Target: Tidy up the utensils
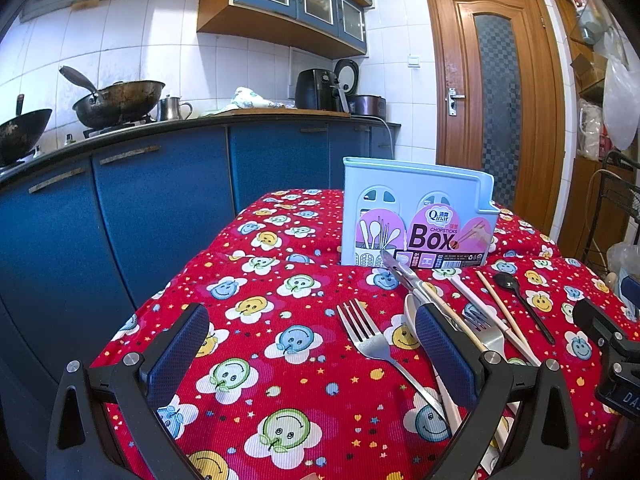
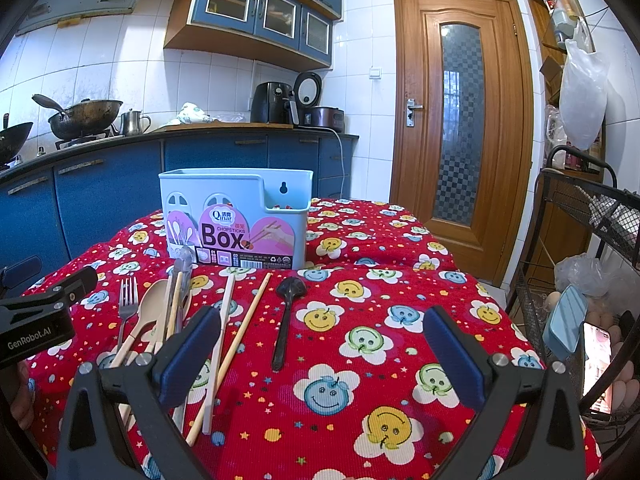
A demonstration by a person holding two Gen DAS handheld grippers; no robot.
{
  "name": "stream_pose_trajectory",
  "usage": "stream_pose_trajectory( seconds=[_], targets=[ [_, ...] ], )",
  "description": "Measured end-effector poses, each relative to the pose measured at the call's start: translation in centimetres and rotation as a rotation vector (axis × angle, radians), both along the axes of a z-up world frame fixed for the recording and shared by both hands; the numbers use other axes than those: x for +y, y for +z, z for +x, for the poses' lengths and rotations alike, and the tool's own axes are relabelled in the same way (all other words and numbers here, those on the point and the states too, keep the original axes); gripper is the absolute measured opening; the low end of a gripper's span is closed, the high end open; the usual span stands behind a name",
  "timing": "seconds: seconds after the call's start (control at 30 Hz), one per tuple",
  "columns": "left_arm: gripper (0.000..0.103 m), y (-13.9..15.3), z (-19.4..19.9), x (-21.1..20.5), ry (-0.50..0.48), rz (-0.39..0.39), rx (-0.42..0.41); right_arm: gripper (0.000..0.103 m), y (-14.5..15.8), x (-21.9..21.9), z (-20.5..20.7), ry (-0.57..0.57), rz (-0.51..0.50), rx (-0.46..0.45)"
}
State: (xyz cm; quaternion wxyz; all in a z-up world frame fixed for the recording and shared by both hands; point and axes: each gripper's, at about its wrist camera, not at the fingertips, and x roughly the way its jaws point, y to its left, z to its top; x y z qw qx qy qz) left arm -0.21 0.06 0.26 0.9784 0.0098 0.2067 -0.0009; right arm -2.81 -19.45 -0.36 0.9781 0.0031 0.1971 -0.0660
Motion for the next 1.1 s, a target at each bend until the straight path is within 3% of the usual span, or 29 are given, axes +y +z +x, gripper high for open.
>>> stream_pose_trajectory(
  seconds=[0.7, 0.93, 1.1],
  targets=[
    [0.102, 0.3, 0.0, 0.4, 0.001, 0.001, 0.010, 0.103, 0.1, -0.3, 0.3, 0.012, 0.025, 0.024],
    [0.102, 0.6, 1.3, 0.4, -0.024, 0.001, 0.081, 0.103, 0.6, -1.3, 1.2, 0.045, 0.083, 0.088],
    [0.102, 1.3, 2.8, 0.3, -0.055, 0.024, 0.164, 0.103, 1.9, -1.9, 2.2, 0.058, 0.055, 0.170]
  ],
)
